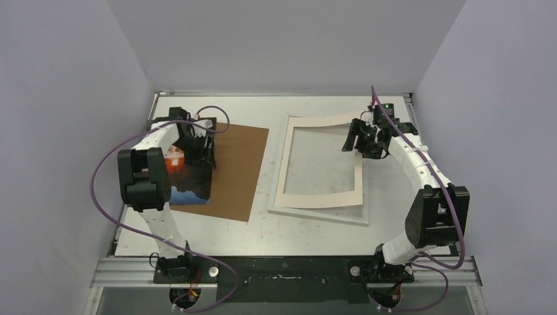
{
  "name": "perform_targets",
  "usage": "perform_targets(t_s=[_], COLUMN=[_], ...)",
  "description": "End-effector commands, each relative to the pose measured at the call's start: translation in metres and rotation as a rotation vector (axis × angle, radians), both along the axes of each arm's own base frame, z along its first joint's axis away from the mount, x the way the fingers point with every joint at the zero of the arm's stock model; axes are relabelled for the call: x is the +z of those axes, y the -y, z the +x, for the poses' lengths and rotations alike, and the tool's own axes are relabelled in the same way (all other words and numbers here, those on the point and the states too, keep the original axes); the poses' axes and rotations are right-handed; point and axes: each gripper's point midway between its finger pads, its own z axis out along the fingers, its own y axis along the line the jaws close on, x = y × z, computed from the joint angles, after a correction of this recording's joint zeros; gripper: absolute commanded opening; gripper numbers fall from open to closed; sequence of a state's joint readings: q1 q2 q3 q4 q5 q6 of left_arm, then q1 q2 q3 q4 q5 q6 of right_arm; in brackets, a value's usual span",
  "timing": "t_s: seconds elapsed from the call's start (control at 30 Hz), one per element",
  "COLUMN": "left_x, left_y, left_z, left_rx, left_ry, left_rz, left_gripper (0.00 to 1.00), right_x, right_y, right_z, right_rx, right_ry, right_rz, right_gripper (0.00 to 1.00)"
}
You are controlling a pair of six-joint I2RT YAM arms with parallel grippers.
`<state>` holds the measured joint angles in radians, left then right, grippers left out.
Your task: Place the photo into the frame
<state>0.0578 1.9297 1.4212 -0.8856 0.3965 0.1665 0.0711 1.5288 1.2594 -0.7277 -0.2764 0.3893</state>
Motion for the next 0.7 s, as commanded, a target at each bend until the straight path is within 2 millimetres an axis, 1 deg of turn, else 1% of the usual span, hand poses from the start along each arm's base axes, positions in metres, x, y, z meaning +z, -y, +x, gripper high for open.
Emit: perform_targets(t_s=[0.0,0.1,0.13,0.2,0.23,0.33,0.37,0.4,0.53,0.67], left_x=[0.015,0.014,0.014,0.014,0.014,0.013,0.013,0.013,0.013,0.016], left_y=[0.003,0.003,0.003,0.003,0.003,0.003,0.003,0.003,0.003,0.003], left_z=[0.011,0.011,0.011,0.011,0.011,0.011,0.011,0.011,0.011,0.012], left_rx=[-0.006,-0.007,-0.007,-0.009,-0.009,-0.008,-0.008,-0.008,-0.008,-0.009], left_ry=[0.069,0.069,0.068,0.066,0.069,0.066,0.067,0.065,0.068,0.07], left_rz=[-0.005,-0.005,-0.004,-0.005,-0.005,-0.007,-0.007,-0.009,-0.008,-0.007], left_gripper=[0.55,0.55,0.55,0.55,0.55,0.55,0.55,0.55,0.55,0.55], right_x=[-0.005,-0.008,-0.007,-0.005,-0.003,0.001,0.001,0.0,-0.004,0.003], right_y=[0.001,0.005,0.007,0.009,0.011,0.02,0.021,0.022,0.023,0.02], right_z=[0.007,0.008,0.008,0.009,0.009,0.011,0.011,0.01,0.007,0.009], right_rx=[-0.011,-0.026,-0.036,-0.047,-0.057,-0.089,-0.092,-0.096,-0.112,-0.121], right_ry=[0.013,0.006,0.008,0.01,0.008,0.012,0.009,0.004,-0.002,0.028], right_rz=[-0.066,-0.115,-0.136,-0.183,-0.211,-0.291,-0.301,-0.303,-0.304,-0.282], right_gripper=[0.69,0.76,0.8,0.92,0.96,0.99,0.93,0.9,0.9,0.9])
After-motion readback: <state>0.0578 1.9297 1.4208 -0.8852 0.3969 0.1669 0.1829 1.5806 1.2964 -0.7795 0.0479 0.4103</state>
